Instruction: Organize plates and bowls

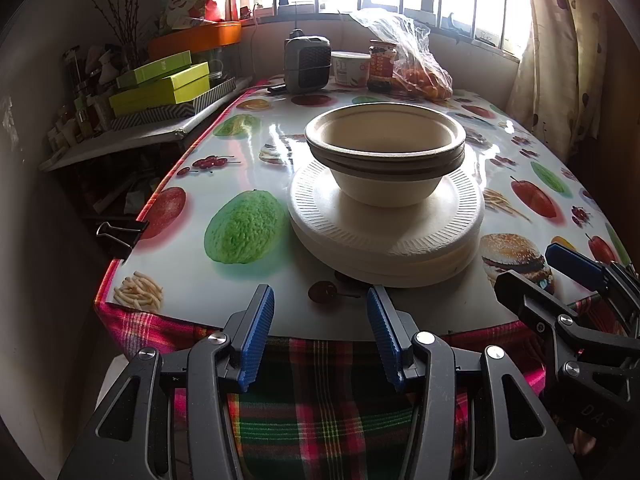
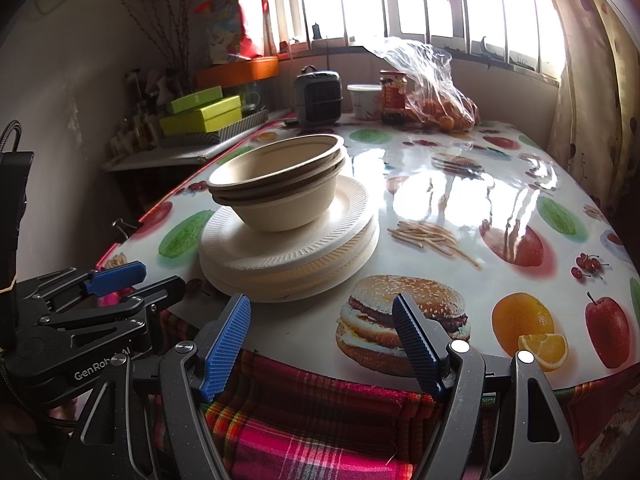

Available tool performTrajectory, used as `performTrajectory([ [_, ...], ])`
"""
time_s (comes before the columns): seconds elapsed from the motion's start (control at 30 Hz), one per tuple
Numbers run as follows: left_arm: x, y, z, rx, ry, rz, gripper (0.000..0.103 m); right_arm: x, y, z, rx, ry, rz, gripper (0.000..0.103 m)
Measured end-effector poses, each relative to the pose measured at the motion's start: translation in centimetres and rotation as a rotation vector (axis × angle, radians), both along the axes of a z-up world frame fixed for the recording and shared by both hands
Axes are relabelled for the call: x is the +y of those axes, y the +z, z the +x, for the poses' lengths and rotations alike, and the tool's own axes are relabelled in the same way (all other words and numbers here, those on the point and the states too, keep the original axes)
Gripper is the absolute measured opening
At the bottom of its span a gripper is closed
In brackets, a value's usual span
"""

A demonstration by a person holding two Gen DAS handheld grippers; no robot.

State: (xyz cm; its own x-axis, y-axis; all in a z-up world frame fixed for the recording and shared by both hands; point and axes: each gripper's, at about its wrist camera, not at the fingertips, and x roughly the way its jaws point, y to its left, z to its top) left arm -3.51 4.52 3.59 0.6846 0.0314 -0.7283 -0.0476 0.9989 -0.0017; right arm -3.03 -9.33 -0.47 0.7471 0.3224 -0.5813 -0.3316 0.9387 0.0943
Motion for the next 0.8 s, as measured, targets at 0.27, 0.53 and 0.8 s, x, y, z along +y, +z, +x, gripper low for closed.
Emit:
performTrajectory([
  [0.27,0.02,0.09,-0.06,-0.002,-0.001,0.001,0.05,-0.01,-0.04,0.0,-0.001,0.0,0.0,0.074],
  [0.53,0.12,0.4,-0.26,-0.008,-0.006,0.001,0.05,-0.04,-0.06,-0.02,-0.002,0.0,0.0,0.074],
  [0.8,0.04,0.46,-0.25,-0.01,-0.008,0.006,0.05,-0.06,-0.12,-0.04,-0.002,0.0,0.001,0.074],
])
